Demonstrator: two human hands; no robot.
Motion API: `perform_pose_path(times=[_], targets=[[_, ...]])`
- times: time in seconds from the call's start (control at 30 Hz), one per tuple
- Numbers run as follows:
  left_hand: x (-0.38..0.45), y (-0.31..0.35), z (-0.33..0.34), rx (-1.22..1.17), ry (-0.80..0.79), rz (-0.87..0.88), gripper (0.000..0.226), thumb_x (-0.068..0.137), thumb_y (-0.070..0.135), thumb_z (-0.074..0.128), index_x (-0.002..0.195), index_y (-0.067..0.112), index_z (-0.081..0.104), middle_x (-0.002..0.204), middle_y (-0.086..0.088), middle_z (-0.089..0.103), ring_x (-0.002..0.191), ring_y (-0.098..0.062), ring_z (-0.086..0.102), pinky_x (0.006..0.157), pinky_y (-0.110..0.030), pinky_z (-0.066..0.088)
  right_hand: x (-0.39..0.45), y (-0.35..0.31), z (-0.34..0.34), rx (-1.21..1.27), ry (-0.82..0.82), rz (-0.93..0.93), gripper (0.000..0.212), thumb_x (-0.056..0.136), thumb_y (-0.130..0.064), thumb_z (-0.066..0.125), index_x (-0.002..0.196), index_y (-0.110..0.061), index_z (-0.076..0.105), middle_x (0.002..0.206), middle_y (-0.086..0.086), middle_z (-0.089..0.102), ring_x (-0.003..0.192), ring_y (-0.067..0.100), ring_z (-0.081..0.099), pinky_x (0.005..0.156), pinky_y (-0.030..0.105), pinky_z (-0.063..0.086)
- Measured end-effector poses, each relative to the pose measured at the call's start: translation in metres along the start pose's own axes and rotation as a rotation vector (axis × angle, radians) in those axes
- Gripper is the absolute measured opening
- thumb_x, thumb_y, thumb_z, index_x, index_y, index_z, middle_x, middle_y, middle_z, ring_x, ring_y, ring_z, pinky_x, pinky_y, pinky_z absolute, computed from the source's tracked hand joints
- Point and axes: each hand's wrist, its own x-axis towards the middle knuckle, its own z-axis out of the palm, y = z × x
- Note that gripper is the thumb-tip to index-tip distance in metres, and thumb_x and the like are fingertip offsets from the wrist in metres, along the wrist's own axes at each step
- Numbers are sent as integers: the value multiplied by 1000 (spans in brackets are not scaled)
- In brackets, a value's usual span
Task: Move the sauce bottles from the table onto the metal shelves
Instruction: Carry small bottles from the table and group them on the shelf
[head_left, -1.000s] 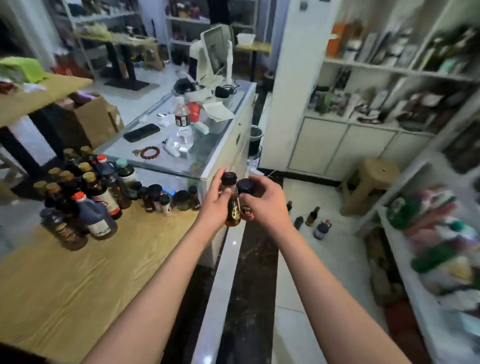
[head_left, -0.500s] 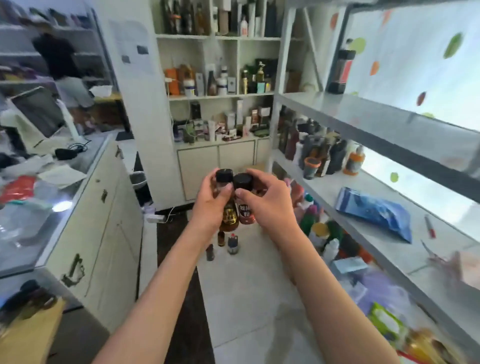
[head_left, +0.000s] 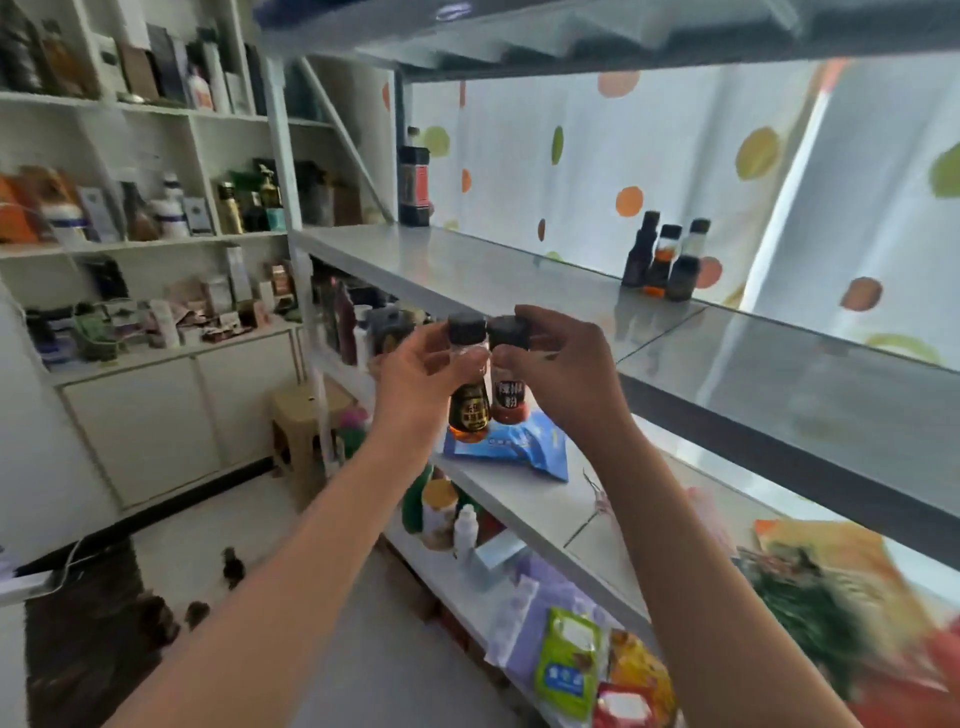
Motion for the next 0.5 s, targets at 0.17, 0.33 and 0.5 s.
perform_pose_path(times=[0.17, 0.33, 0.5], targets=[[23, 0, 49, 92, -132, 28, 25, 80, 15, 77, 97, 32, 68, 101, 7, 73, 100, -13, 68, 81, -26, 55, 23, 32, -40, -39, 80, -5, 30, 78, -12, 78, 107, -10, 73, 82, -12, 69, 83, 12, 68, 79, 28, 53], [62, 6, 86, 167, -240, 89, 30, 81, 16, 76, 108, 28, 72, 103, 9, 74, 97, -12, 69, 77, -25, 57, 53, 57, -64, -26, 175, -2, 29, 79, -8, 76, 95, -31, 70, 70, -34, 65, 75, -9, 64, 70, 8, 47], [122, -7, 111, 145, -308, 133, 28, 79, 9, 77, 103, 23, 75, 99, 6, 75, 94, -14, 71, 88, -40, 57, 92, 72, -72, -113, 201, 32, 28, 78, -8, 75, 90, -32, 70, 72, -38, 64, 76, -10, 64, 67, 2, 43]])
